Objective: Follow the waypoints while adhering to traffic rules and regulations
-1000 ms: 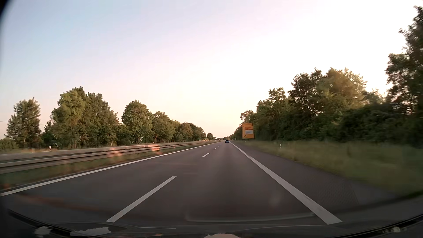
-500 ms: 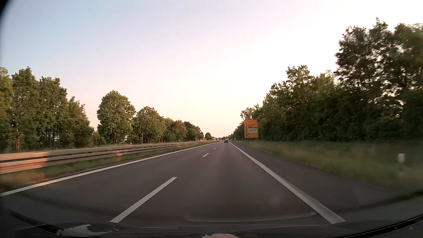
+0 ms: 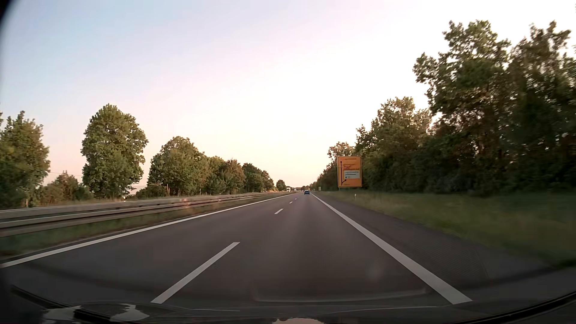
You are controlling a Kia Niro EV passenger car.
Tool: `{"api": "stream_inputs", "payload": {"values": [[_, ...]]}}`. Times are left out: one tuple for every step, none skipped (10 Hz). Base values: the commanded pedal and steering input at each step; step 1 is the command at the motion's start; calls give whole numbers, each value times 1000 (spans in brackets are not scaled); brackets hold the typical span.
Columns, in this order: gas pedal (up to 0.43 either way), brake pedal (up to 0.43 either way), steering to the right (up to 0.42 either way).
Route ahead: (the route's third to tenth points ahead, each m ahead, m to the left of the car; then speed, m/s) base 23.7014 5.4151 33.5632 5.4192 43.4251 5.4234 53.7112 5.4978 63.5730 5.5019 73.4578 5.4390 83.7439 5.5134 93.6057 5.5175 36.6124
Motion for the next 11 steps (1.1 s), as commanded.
{"api": "stream_inputs", "payload": {"values": [[398,18,0],[398,12,0],[398,18,0],[398,18,0],[398,18,-1],[398,18,-1],[398,18,-1],[398,18,-1],[398,18,-2],[398,18,-2],[398,18,-2]]}}
